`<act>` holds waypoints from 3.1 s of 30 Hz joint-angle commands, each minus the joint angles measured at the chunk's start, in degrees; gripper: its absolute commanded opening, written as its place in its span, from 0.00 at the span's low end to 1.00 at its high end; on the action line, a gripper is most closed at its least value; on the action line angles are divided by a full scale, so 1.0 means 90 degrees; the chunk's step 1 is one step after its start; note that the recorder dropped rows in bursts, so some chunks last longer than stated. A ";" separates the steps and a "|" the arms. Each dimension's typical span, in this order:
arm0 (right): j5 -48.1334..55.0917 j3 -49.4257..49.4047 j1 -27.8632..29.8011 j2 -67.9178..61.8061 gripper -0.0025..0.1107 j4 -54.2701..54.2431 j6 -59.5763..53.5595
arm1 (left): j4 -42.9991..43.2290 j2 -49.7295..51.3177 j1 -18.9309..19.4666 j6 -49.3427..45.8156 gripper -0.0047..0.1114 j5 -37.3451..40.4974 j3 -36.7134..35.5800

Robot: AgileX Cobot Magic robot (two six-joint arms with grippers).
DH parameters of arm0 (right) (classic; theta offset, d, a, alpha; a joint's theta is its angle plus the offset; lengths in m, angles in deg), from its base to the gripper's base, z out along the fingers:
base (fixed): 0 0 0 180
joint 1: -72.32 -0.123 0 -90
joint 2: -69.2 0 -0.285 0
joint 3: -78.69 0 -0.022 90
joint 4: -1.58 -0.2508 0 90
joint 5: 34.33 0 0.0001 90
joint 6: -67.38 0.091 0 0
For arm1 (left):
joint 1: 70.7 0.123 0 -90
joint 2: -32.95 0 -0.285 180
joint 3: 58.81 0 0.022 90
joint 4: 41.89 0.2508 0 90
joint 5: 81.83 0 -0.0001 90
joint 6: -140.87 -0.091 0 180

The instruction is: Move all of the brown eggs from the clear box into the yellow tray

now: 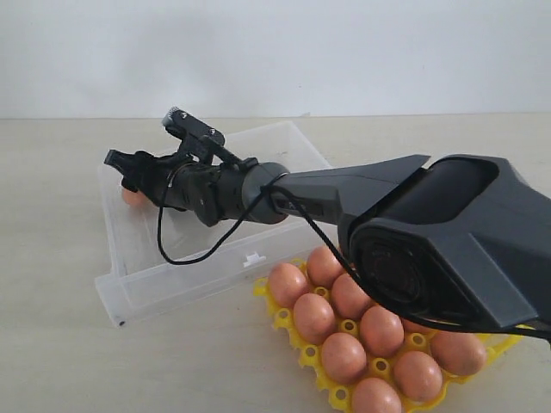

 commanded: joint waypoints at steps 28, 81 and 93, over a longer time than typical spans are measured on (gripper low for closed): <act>0.1422 -0.0024 0.0018 0.0419 0.55 0.0031 -0.3365 | -0.0016 -0.0022 0.0019 0.0007 0.08 -0.0030 -0.0016; 0.2269 0.1763 -0.0129 -0.0142 0.02 -0.0606 -0.1817 | -0.0016 -0.0022 0.0019 0.0007 0.08 -0.0030 -0.0016; 0.2842 0.1763 -0.0129 0.0011 0.02 -0.0111 -0.1826 | -0.0016 -0.0022 0.0019 0.0007 0.08 -0.0030 -0.0016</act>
